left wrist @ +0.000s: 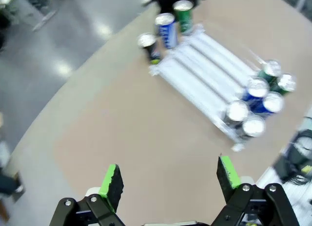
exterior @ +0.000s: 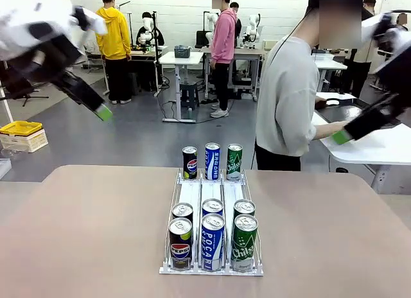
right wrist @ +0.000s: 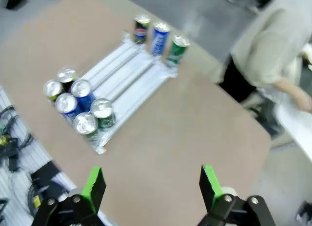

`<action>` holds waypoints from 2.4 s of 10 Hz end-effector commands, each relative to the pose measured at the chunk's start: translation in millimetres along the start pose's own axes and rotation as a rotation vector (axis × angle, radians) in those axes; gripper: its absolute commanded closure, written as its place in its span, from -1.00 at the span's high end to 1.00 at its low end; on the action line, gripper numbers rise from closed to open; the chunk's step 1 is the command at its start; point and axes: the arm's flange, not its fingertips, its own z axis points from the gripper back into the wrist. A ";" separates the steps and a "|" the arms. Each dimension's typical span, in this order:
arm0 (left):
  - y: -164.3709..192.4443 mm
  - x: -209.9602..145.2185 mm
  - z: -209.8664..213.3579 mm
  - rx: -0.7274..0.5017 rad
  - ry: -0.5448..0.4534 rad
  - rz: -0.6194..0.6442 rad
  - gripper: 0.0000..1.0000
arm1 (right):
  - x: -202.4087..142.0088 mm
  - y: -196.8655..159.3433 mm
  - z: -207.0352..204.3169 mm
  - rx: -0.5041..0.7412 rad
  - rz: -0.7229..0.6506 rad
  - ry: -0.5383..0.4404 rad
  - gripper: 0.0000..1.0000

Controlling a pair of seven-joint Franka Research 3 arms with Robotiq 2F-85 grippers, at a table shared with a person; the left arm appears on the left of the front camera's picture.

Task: Retrieve and hand over the desired beverage to the person.
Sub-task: Pick up a can of the same type that the person held from the Automatic Can Dispenser.

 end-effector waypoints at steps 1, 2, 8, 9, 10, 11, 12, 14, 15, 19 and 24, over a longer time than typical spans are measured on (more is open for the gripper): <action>51.3 -41.7 39.7 -0.276 -0.058 0.035 1.00 | -45.5 -58.7 26.5 0.317 -0.026 -0.057 1.00; 70.6 -59.1 53.5 -0.332 -0.094 0.065 1.00 | -61.1 -78.7 31.9 0.365 -0.071 -0.098 1.00; 126.3 -119.0 117.2 -0.312 -0.227 0.217 1.00 | -118.0 -123.5 67.1 0.238 -0.338 -0.264 1.00; 124.4 -119.5 118.7 -0.301 -0.226 0.227 1.00 | -118.0 -123.7 68.1 0.235 -0.337 -0.262 1.00; 120.3 -118.3 117.7 -0.285 -0.223 0.231 1.00 | -116.3 -123.7 67.3 0.235 -0.324 -0.267 1.00; 128.6 -123.3 123.1 -0.303 -0.218 0.241 1.00 | -124.9 -131.8 77.8 0.239 -0.325 -0.251 1.00; 128.6 -123.3 123.1 -0.303 -0.218 0.241 1.00 | -124.9 -131.8 77.8 0.239 -0.325 -0.251 1.00; 128.6 -123.3 123.1 -0.303 -0.218 0.241 1.00 | -124.9 -131.8 77.8 0.239 -0.325 -0.251 1.00; 128.6 -123.3 123.1 -0.303 -0.218 0.241 1.00 | -124.9 -131.8 77.8 0.239 -0.325 -0.251 1.00; 128.6 -123.3 123.1 -0.303 -0.218 0.241 1.00 | -124.9 -131.8 77.8 0.239 -0.325 -0.251 1.00; 128.6 -123.3 123.1 -0.303 -0.218 0.241 1.00 | -124.9 -131.8 77.8 0.239 -0.325 -0.251 1.00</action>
